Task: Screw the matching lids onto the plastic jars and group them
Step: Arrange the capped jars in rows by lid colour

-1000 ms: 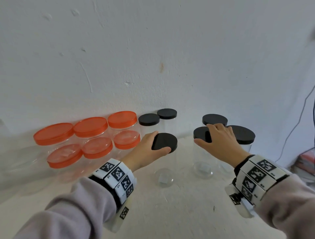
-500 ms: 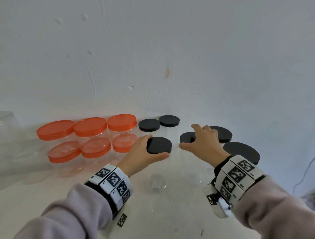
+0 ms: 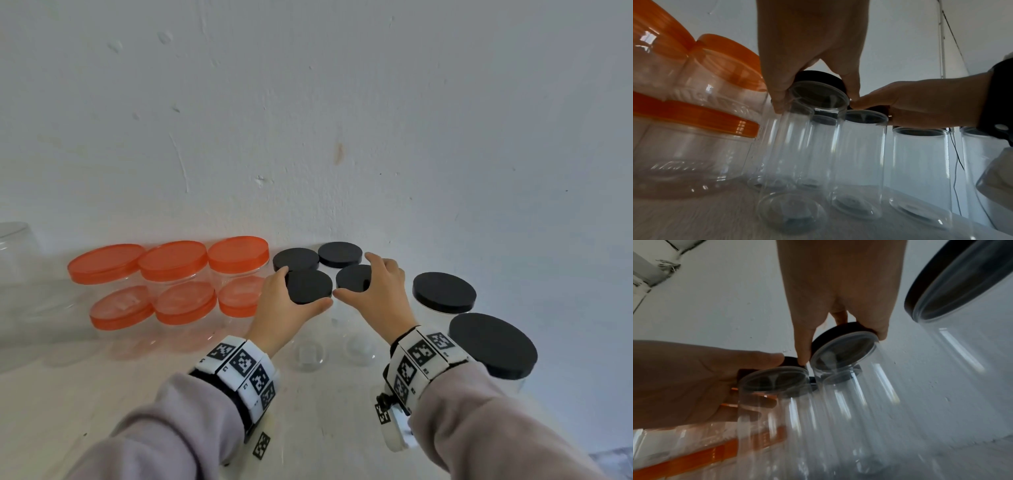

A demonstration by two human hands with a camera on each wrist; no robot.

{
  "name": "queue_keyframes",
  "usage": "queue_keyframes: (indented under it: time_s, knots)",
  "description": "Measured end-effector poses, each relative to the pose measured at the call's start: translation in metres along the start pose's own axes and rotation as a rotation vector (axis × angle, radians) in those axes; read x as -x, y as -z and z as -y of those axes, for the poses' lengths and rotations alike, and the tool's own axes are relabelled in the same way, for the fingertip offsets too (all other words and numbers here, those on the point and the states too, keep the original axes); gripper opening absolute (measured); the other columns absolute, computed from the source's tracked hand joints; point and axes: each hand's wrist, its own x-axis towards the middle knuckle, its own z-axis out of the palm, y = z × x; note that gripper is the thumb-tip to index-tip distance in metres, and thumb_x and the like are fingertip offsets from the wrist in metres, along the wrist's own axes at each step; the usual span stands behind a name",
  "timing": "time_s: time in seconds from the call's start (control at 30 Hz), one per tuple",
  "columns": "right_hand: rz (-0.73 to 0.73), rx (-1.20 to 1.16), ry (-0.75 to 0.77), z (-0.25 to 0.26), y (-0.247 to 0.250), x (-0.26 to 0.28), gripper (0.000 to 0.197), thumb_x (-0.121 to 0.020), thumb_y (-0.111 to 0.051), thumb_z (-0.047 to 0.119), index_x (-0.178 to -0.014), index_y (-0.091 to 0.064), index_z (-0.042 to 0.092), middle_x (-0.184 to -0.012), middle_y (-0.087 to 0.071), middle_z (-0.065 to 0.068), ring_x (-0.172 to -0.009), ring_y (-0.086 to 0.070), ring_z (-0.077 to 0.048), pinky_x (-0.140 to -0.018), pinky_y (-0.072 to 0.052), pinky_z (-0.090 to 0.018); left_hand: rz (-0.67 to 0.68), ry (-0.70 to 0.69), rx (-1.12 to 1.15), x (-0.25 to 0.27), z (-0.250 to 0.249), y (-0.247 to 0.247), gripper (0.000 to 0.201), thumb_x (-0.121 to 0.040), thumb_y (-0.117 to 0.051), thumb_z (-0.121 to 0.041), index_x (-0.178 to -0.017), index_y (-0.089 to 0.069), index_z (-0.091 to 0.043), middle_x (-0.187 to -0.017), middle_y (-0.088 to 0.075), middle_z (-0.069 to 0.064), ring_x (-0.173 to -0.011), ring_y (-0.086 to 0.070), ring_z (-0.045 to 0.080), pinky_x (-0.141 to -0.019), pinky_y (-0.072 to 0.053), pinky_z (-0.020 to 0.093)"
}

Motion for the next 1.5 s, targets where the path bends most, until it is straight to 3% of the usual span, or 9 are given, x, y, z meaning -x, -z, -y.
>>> queue_keyframes:
  time_s: [0.27,0.37,0.43,0.63,0.8,1.13,1.3,1.43,1.5]
  knots:
    - [-0.040,-0.248,-0.125,-0.014,-0.011,0.003,0.113,-0.075,-0.080,0.030,-0.153,0.001,0.016,-0.149,-0.021,-0.011,-0.135,-0.029,-0.025,-0.095,-0.027,-0.025,-0.063,0.029,0.051,-0.003,0.008,-0.007,0.100,-0.065,-0.083,-0.045,-0.144,-0.030,-0.015,-0.140,-0.040,-0.006,-0.129,-0.040,0.013,-0.106,-0.039,0.036]
    - [-0.037,-0.286,-0.145,-0.015,-0.016,0.000,0.110,-0.074,-0.081,0.030,-0.152,-0.005,0.012,-0.149,-0.022,-0.008,-0.136,-0.029,-0.023,-0.095,-0.027,-0.023,-0.088,0.011,0.079,-0.001,0.007,-0.010,0.076,-0.065,-0.085,-0.040,-0.125,-0.040,-0.030,-0.112,-0.043,-0.029,-0.102,-0.046,-0.009,-0.081,-0.038,0.007]
    - [-0.035,-0.301,-0.146,-0.015,-0.017,-0.002,0.108,-0.073,-0.082,0.029,-0.151,-0.010,0.010,-0.149,-0.023,-0.007,-0.135,-0.031,-0.021,-0.094,-0.028,-0.021,-0.105,-0.005,0.099,-0.001,0.006,-0.011,0.064,-0.064,-0.086,-0.035,-0.107,-0.039,-0.041,-0.101,-0.042,-0.033,-0.090,-0.048,-0.019,-0.067,-0.038,0.001]
    - [0.002,-0.293,-0.134,-0.014,-0.019,-0.006,0.101,-0.071,-0.082,0.030,-0.148,-0.021,0.009,-0.141,-0.030,-0.004,-0.116,-0.038,-0.012,-0.087,-0.035,-0.021,-0.102,-0.037,0.154,-0.007,0.006,-0.005,0.064,-0.062,-0.088,-0.031,-0.114,-0.050,-0.031,-0.110,-0.059,-0.017,-0.100,-0.057,-0.001,-0.074,-0.044,0.011]
    - [0.010,-0.279,-0.125,-0.012,-0.019,-0.007,0.100,-0.071,-0.082,0.031,-0.147,-0.022,0.010,-0.139,-0.030,-0.003,-0.111,-0.036,-0.009,-0.086,-0.035,-0.021,-0.098,0.002,0.146,-0.006,0.011,-0.002,0.081,-0.062,-0.086,-0.039,-0.128,-0.040,-0.030,-0.113,-0.047,-0.022,-0.104,-0.048,-0.001,-0.077,-0.037,0.012]
    - [0.072,-0.199,-0.141,-0.006,-0.011,0.001,0.105,-0.075,-0.079,0.035,-0.151,-0.011,0.010,-0.150,-0.018,-0.006,-0.136,-0.029,-0.024,-0.107,-0.035,-0.033,-0.067,-0.059,0.170,-0.008,0.010,-0.003,0.066,-0.063,-0.087,-0.035,-0.120,-0.055,-0.025,-0.114,-0.063,-0.009,-0.104,-0.059,0.006,-0.088,-0.051,0.029]
    - [0.056,-0.196,-0.076,0.010,0.006,0.019,0.096,-0.082,-0.074,0.030,-0.152,-0.011,0.012,-0.153,-0.015,-0.002,-0.139,-0.024,-0.021,-0.098,-0.028,-0.023,-0.071,-0.078,0.160,-0.006,0.011,-0.003,0.052,-0.065,-0.086,-0.033,-0.103,-0.051,-0.040,-0.107,-0.061,-0.014,-0.098,-0.059,0.002,-0.079,-0.049,0.022]
    - [0.010,-0.165,0.036,0.020,0.037,0.046,0.089,-0.083,-0.071,0.035,-0.152,-0.016,0.021,-0.149,-0.022,0.008,-0.120,-0.026,0.001,-0.081,-0.027,-0.003,-0.029,-0.100,0.190,-0.006,0.009,-0.003,0.049,-0.067,-0.085,-0.023,-0.109,-0.059,-0.020,-0.102,-0.067,-0.001,-0.094,-0.065,0.015,-0.081,-0.055,0.040]
    - [0.013,-0.115,0.084,0.020,0.058,0.063,0.086,-0.080,-0.069,0.042,-0.150,-0.021,0.028,-0.140,-0.027,0.016,-0.113,-0.023,0.010,-0.074,-0.028,0.001,-0.019,-0.121,0.193,-0.007,0.010,-0.003,0.049,-0.067,-0.085,-0.019,-0.109,-0.059,-0.016,-0.099,-0.068,0.001,-0.092,-0.066,0.016,-0.077,-0.055,0.037]
